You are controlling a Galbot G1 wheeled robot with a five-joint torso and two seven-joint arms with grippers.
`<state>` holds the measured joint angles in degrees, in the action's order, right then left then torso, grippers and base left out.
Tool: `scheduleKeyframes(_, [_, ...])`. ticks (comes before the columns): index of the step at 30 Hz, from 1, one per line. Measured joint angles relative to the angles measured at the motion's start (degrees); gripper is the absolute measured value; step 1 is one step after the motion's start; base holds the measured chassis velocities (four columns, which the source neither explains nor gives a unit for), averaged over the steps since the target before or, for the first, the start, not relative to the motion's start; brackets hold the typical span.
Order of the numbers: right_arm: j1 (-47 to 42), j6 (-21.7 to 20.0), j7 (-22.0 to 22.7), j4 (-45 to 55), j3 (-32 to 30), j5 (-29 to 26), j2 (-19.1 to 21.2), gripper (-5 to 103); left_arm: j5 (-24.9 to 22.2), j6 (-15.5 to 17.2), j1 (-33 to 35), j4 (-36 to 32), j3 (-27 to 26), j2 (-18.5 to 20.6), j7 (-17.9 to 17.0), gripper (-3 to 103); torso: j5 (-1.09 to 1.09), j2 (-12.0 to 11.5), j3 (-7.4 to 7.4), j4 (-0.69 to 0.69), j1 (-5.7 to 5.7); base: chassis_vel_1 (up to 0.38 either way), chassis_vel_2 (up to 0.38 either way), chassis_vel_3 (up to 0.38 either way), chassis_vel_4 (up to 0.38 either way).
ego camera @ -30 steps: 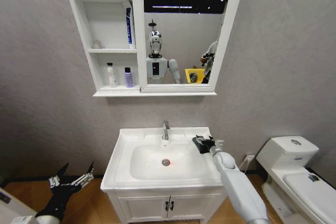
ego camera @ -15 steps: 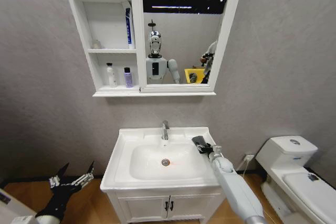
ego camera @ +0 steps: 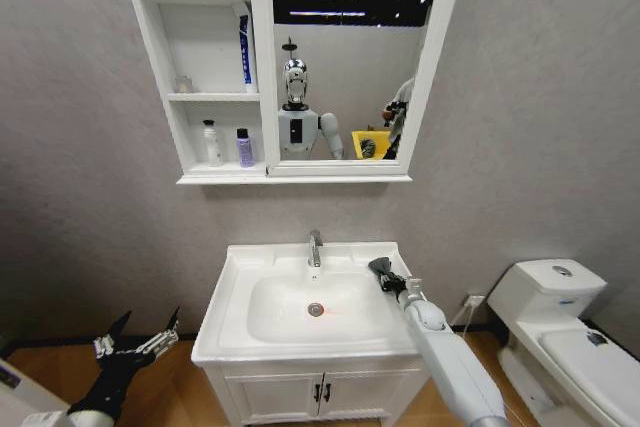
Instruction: Move facial cleanser and shampoo from washbasin to cabinet, then wipe washbasin with towel.
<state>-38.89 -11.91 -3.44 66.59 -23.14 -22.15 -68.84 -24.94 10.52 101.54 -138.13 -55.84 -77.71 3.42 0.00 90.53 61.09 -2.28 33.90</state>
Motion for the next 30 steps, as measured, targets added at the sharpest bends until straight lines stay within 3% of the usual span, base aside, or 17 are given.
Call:
scheduleKeyframes(5, [-4.24,-4.28,2.64,10.61,2.50,-6.60,1.30,9,0.00,0.00,0.00,0.00,0.00,0.00,0.00,100,-0.02,0.00,-0.01,0.00,0.00,0.000,0.000,0.000,0.000])
scheduleKeyframes(7, [-6.78,-6.77,5.78,14.45,6.46,-10.17,1.56,9,0.00,0.00,0.00,0.00,0.00,0.00,0.00,100,0.01,0.01,0.00,0.00,-0.01,0.000,0.000,0.000,0.000])
scheduleKeyframes(12, [-7.05,-7.66,9.22,13.02,11.65,-9.85,1.00,9,0.00,0.00,0.00,0.01,0.00,0.00,-0.01,100,0.00,0.01,-0.01,0.02,-0.01,0.000,0.000,0.000,0.000])
scheduleKeyframes(18, [-0.13,-11.49,12.83,5.10,19.48,-13.01,1.81,9,0.00,0.00,0.00,0.01,0.00,0.00,-0.01,100,0.00,0.01,0.00,0.01,0.00,0.000,0.000,0.000,0.000])
scheduleKeyframes(24, [3.55,-15.22,12.70,1.20,22.82,-13.66,1.96,9,0.00,0.00,0.00,0.01,0.00,0.00,-0.01,100,0.00,0.00,0.00,0.04,0.00,0.000,0.000,0.000,0.000])
scheduleKeyframes(30, [2.87,-16.06,10.57,1.66,24.16,-13.91,5.87,9,0.00,0.00,0.00,0.01,0.00,0.00,-0.01,100,0.01,0.01,0.00,0.01,0.00,0.000,0.000,0.000,0.000])
